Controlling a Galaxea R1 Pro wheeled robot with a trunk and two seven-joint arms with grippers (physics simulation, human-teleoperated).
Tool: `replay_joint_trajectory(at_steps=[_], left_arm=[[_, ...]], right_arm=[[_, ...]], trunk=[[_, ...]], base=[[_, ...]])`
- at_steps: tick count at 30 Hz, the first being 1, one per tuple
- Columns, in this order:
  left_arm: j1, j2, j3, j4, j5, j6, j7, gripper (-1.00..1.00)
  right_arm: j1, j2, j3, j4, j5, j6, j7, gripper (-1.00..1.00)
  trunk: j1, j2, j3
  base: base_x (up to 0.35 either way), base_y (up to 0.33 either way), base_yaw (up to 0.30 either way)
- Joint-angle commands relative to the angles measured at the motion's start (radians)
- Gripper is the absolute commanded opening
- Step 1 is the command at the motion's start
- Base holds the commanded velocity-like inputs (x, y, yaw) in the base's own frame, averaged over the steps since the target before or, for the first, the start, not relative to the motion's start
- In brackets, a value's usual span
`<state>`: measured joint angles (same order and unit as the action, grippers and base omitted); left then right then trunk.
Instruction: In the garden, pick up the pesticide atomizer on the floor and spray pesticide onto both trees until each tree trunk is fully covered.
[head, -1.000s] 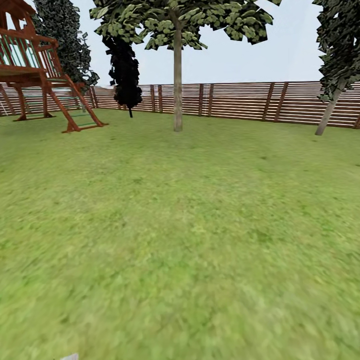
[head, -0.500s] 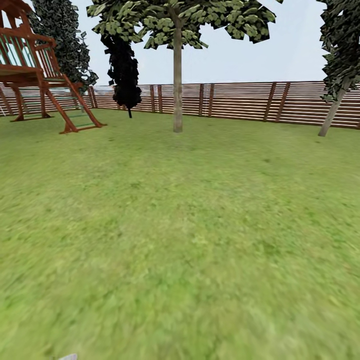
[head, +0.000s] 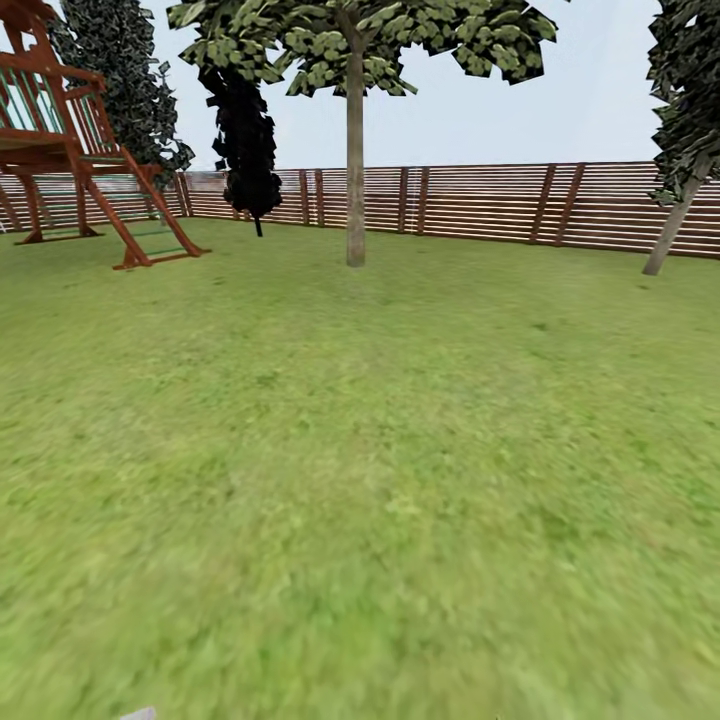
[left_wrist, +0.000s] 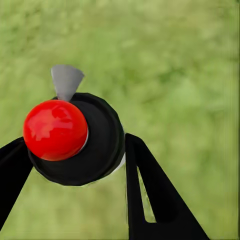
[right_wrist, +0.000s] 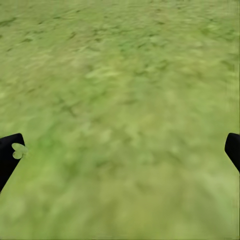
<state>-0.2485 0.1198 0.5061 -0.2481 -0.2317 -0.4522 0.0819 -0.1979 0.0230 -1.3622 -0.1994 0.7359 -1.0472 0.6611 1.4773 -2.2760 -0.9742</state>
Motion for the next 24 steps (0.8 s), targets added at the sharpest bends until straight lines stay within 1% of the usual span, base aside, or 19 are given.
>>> replay_joint_trajectory(at_steps=[1, 24], left_arm=[[0.000, 0.000, 0.000, 0.000, 0.000, 0.001, 0.001, -1.00], [0.000, 0.002, 0.000, 0.001, 0.002, 0.002, -0.004, -1.00]], right_arm=[[0.000, 0.000, 0.000, 0.000, -0.001, 0.000, 0.000, 1.00], [0.000, 0.000, 0.000, 0.000, 0.000, 0.000, 0.000, 1.00]], trunk=[[0.000, 0.000, 0.000], [0.000, 0.000, 0.000]], base=[[0.338, 0.000, 0.000], [0.338, 0.000, 0.000]])
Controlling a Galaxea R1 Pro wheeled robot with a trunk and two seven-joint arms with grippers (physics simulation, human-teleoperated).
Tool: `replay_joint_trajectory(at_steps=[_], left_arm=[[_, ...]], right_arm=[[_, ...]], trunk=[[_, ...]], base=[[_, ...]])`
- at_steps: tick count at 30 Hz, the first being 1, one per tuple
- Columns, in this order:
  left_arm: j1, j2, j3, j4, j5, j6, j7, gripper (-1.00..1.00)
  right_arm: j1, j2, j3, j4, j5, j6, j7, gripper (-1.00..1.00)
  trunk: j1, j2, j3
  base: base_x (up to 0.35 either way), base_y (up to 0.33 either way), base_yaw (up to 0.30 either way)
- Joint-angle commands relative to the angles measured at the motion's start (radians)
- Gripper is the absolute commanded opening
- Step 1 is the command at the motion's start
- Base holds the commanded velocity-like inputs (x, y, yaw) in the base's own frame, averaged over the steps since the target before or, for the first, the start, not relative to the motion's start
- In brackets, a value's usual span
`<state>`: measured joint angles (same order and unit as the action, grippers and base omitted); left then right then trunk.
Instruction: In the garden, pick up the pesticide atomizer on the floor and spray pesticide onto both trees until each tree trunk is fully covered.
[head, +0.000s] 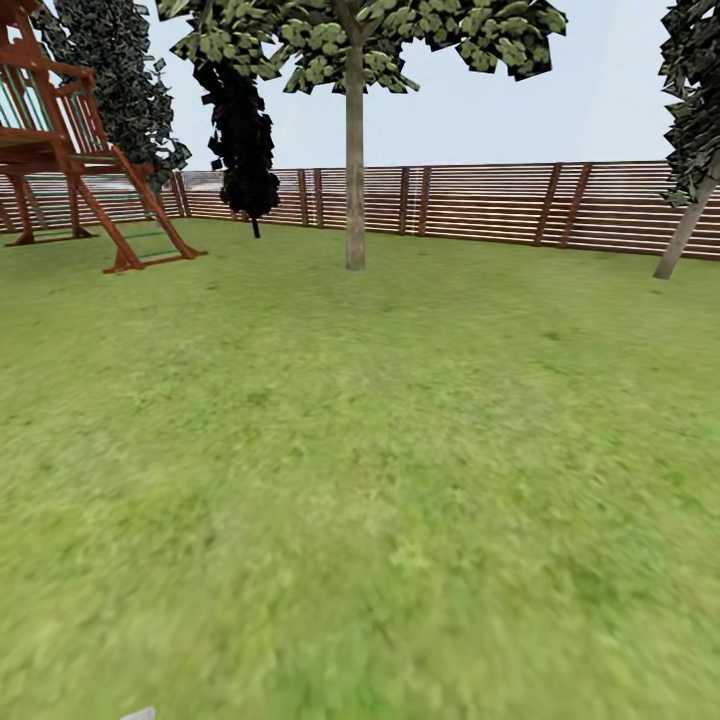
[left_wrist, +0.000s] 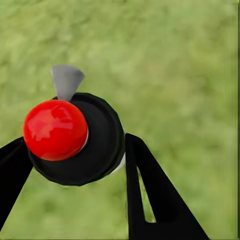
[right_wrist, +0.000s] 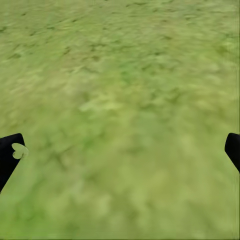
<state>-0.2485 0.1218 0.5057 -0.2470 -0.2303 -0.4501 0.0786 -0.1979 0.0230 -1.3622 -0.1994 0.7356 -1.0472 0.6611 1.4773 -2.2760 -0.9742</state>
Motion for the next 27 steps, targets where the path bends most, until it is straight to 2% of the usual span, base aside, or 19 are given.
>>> replay_joint_trajectory(at_steps=[1, 5, 9, 17, 27], left_arm=[[0.000, -0.002, 0.000, 0.001, 0.000, 0.000, 0.000, -1.00], [0.000, -0.003, -0.001, 0.002, 0.000, -0.001, -0.001, -1.00], [0.000, -0.007, -0.003, 0.003, -0.002, -0.002, -0.003, -1.00], [0.000, -0.010, -0.007, 0.007, -0.004, -0.001, 0.003, -1.00], [0.000, -0.011, -0.008, 0.011, -0.004, -0.001, 0.004, -1.00]], right_arm=[[0.000, 0.000, 0.000, 0.000, 0.000, 0.000, 0.000, 1.00], [0.000, -0.001, -0.003, -0.001, -0.003, 0.000, -0.001, 1.00], [0.000, -0.031, -0.005, -0.026, -0.007, 0.000, -0.004, 1.00], [0.000, -0.059, 0.002, -0.033, 0.000, 0.000, -0.012, 1.00], [0.000, -0.070, 0.003, -0.032, -0.001, 0.000, -0.011, 1.00]], trunk=[[0.000, 0.000, 0.000], [0.000, 0.000, 0.000], [0.000, 0.000, 0.000], [0.000, 0.000, 0.000], [0.000, 0.000, 0.000]], base=[[0.338, 0.000, 0.000], [0.338, 0.000, 0.000], [0.338, 0.000, 0.000], [0.338, 0.000, 0.000], [0.338, 0.000, 0.000]])
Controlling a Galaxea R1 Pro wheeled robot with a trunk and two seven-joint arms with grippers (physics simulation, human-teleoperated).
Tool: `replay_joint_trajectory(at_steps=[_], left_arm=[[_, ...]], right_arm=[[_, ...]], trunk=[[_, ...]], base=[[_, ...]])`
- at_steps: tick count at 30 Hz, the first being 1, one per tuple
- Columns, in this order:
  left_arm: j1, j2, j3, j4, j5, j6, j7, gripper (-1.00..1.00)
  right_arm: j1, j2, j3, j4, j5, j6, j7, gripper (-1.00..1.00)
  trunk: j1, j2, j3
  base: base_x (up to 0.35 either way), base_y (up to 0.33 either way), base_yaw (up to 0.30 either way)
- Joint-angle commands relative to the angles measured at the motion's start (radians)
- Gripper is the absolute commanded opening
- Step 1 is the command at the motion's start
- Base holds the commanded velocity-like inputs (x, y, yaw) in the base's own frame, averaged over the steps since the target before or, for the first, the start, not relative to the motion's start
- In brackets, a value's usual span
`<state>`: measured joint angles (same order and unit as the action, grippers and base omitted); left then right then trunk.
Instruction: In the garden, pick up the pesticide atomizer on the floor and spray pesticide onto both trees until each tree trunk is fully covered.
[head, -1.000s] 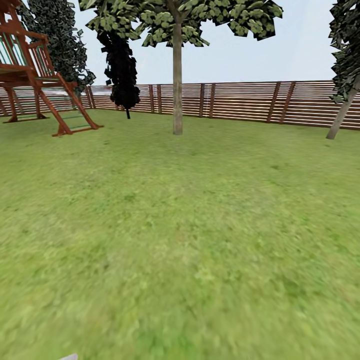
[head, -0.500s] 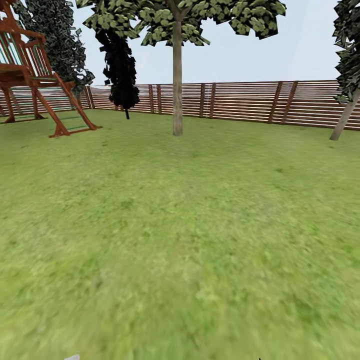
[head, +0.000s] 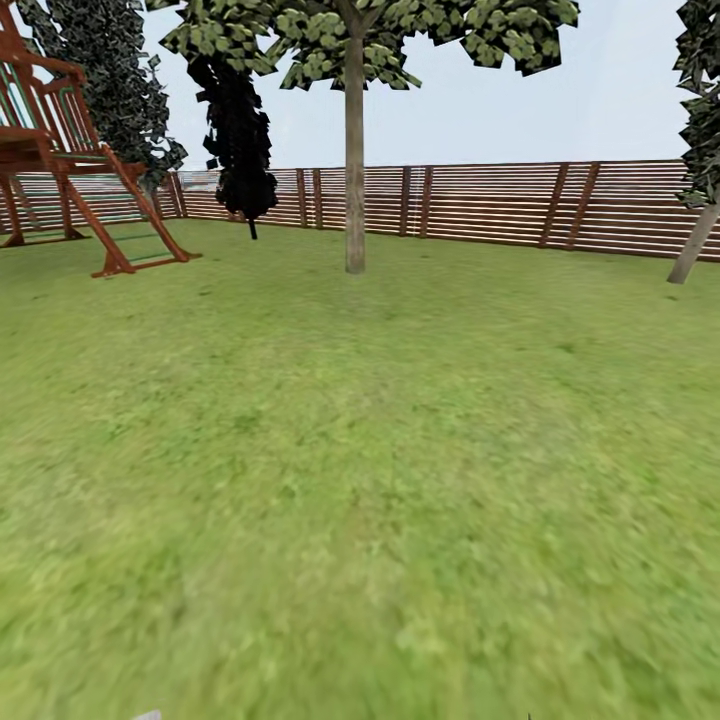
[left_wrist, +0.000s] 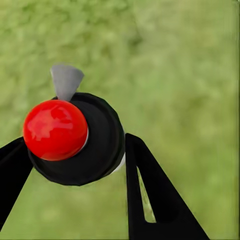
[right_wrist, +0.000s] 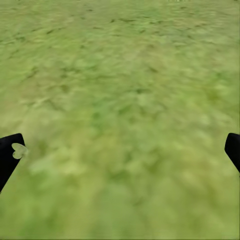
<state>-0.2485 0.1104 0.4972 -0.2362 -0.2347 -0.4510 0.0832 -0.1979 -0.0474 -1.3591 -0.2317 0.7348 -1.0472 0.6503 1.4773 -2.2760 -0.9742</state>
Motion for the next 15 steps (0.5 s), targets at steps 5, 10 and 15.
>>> replay_joint_trajectory(at_steps=[5, 10, 15], left_arm=[[0.000, 0.000, 0.005, 0.000, 0.002, 0.000, -0.003, -1.00], [0.000, 0.002, 0.006, 0.000, 0.002, 0.000, -0.005, -1.00], [0.000, 0.002, 0.006, 0.000, 0.002, 0.001, -0.002, -1.00]], right_arm=[[0.000, 0.000, 0.000, 0.000, 0.000, 0.000, 0.000, 1.00], [0.000, 0.000, 0.000, 0.000, 0.000, 0.000, 0.000, 1.00], [0.000, 0.002, 0.000, 0.002, 0.000, 0.000, 0.000, 1.00]], trunk=[[0.000, 0.000, 0.000], [0.000, 0.000, 0.000], [0.000, 0.000, 0.000]], base=[[0.338, 0.000, 0.000], [0.338, 0.000, 0.000], [0.338, 0.000, 0.000]])
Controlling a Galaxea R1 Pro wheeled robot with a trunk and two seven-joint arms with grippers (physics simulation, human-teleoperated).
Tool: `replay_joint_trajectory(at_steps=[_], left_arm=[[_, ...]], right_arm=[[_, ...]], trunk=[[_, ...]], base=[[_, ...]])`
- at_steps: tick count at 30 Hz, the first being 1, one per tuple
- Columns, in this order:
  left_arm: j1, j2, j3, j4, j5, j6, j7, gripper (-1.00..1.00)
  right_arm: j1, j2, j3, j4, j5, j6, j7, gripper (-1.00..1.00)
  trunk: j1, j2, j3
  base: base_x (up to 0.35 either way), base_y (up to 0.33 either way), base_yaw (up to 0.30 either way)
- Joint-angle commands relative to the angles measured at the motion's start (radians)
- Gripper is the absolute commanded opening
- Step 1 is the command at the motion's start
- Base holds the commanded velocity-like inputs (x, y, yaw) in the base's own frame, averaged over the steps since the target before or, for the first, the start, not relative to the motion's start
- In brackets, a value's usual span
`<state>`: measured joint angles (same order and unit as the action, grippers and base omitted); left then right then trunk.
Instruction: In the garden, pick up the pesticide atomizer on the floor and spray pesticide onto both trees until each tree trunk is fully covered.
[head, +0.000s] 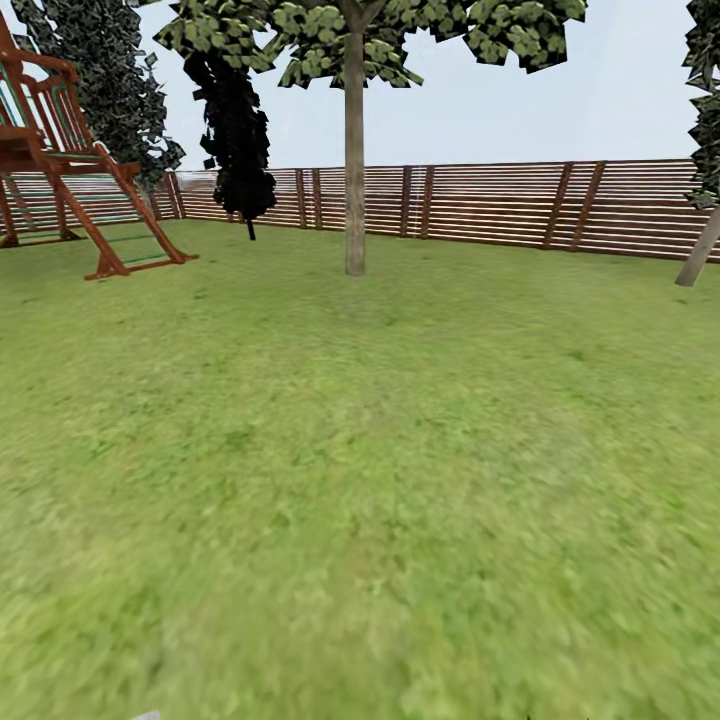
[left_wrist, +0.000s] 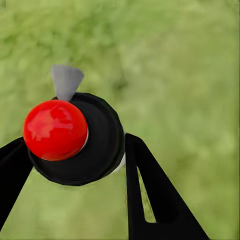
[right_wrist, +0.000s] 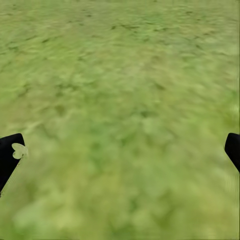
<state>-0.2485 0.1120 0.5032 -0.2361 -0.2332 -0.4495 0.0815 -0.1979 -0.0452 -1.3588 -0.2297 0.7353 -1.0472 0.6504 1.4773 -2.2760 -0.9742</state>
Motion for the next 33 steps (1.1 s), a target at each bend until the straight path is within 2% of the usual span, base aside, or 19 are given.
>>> replay_joint_trajectory(at_steps=[1, 33], left_arm=[[0.000, 0.000, 0.000, 0.000, 0.000, 0.000, 0.000, -1.00], [0.000, 0.000, 0.000, 0.000, -0.001, -0.001, -0.002, -1.00]], right_arm=[[0.000, 0.002, 0.000, 0.001, -0.001, 0.000, 0.000, 1.00], [0.000, 0.001, 0.000, 0.000, 0.001, 0.000, 0.000, 1.00]], trunk=[[0.000, 0.000, 0.000], [0.000, 0.000, 0.000]], base=[[0.338, 0.000, 0.000], [0.338, 0.000, 0.000]])
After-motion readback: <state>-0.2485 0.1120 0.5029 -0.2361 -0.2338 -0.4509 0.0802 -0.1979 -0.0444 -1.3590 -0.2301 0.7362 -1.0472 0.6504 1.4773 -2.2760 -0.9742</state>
